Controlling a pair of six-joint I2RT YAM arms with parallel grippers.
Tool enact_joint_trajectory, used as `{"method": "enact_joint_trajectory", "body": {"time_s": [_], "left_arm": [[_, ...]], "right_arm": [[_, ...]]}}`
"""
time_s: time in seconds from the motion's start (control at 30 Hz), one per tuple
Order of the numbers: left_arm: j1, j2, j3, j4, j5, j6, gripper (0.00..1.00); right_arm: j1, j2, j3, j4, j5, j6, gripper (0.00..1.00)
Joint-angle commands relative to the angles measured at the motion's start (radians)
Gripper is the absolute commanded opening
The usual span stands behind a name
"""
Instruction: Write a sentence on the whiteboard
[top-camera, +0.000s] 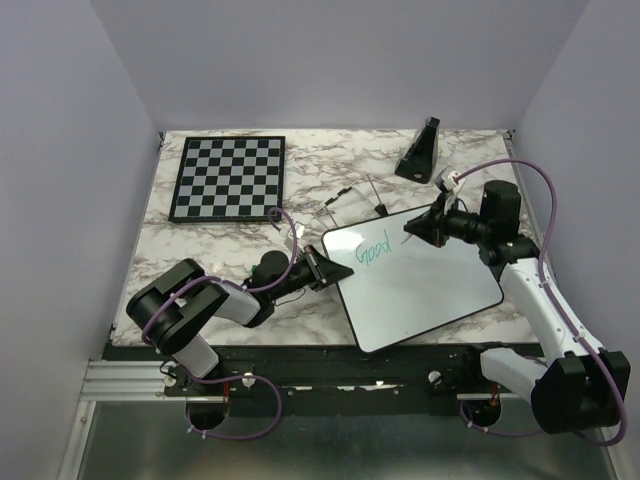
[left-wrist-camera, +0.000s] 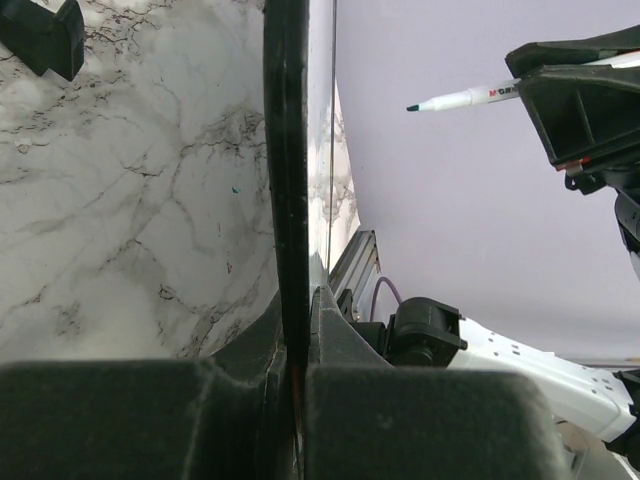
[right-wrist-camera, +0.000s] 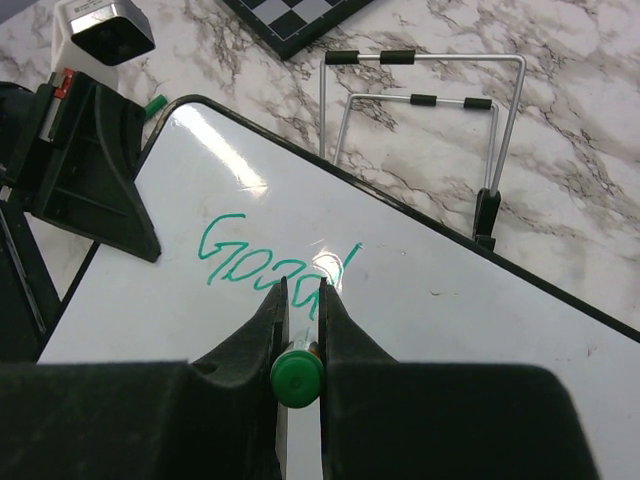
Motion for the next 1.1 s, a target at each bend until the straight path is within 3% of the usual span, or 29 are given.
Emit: {"method": "enact_joint_trajectory", "body": {"time_s": [0.0,0.3,0.57,1.07], "left_arm": [[-0.017,-0.026,-0.005,0.015,0.051,0.083,0.00],[-0.017,-0.029,-0.004,0.012,0.049,0.086,0.00],[-0.023,-0.026,-0.001,0.015,0.045,0.086,0.00],[-0.024,-0.023,0.004,0.015,0.043,0.085,0.00]], "right_arm": [[-0.008,0.049,0.013,0.029,-0.015,-0.061,0.01],[-0.010,0.113,0.019,0.052,-0.051,-0.131,0.01],[-0.009,0.129,0.005,0.161,-0.007,-0.088,0.01],[-0.010,0.198,0.007,0.164,0.030,-0.085,0.01]]}}
